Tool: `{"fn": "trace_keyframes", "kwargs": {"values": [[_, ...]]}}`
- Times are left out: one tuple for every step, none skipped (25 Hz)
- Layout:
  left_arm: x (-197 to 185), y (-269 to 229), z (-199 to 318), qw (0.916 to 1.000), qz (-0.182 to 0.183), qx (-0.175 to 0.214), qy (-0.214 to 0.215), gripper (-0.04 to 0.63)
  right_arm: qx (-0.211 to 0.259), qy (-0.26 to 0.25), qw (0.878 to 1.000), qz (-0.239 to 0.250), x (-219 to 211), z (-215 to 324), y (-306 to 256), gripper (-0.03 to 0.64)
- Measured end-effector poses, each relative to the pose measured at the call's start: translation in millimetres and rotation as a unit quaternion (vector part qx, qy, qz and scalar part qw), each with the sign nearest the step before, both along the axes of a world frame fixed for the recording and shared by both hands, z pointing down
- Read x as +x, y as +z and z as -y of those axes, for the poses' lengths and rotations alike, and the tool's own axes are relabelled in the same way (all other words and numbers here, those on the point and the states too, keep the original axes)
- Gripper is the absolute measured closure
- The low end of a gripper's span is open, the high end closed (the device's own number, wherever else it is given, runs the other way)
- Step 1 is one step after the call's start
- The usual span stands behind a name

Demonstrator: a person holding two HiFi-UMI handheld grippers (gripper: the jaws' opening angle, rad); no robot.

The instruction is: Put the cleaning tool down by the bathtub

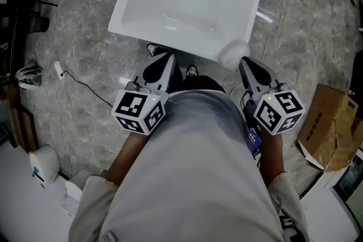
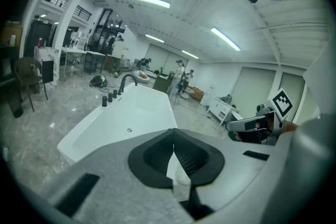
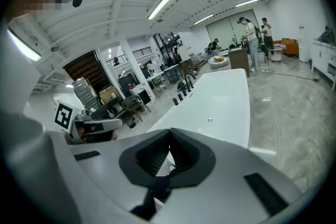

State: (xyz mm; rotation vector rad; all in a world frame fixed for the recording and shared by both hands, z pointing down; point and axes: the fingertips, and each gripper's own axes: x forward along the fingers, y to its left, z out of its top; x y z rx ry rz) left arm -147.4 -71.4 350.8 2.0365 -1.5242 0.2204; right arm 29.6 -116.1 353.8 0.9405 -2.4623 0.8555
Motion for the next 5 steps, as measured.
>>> {"fn": "trace_keyframes", "kwargs": {"values": [[-0.4, 1.5, -0.5, 1.0000, 0.002, -0.002, 0.000, 0.591, 0.000, -0.006, 1.000, -0.001, -2.4, -1.5, 0.5, 0.606], [0.0, 2.8, -0.8, 1.0000, 0.008, -0.003, 0.003, 0.591, 0.000, -0.011, 1.000, -0.001, -4.4, -2.3, 0.7, 0.606], [1.2, 4.1, -1.1, 0.9998, 0.017, -0.004, 0.009, 0.591, 0.001, -0.013, 1.000, -0.001, -5.9, -2.4, 0.9, 0.606], [3.0, 5.4, -1.4, 0.9995, 0.028, -0.004, 0.017, 0.591, 0.001, -0.015, 1.000, -0.001, -7.0, -2.3, 1.1, 0.606], [5.0, 6.7, -1.8, 0.9989, 0.039, -0.004, 0.025, 0.591, 0.001, -0.016, 1.000, -0.001, -8.0, -2.1, 1.3, 0.606]]}}
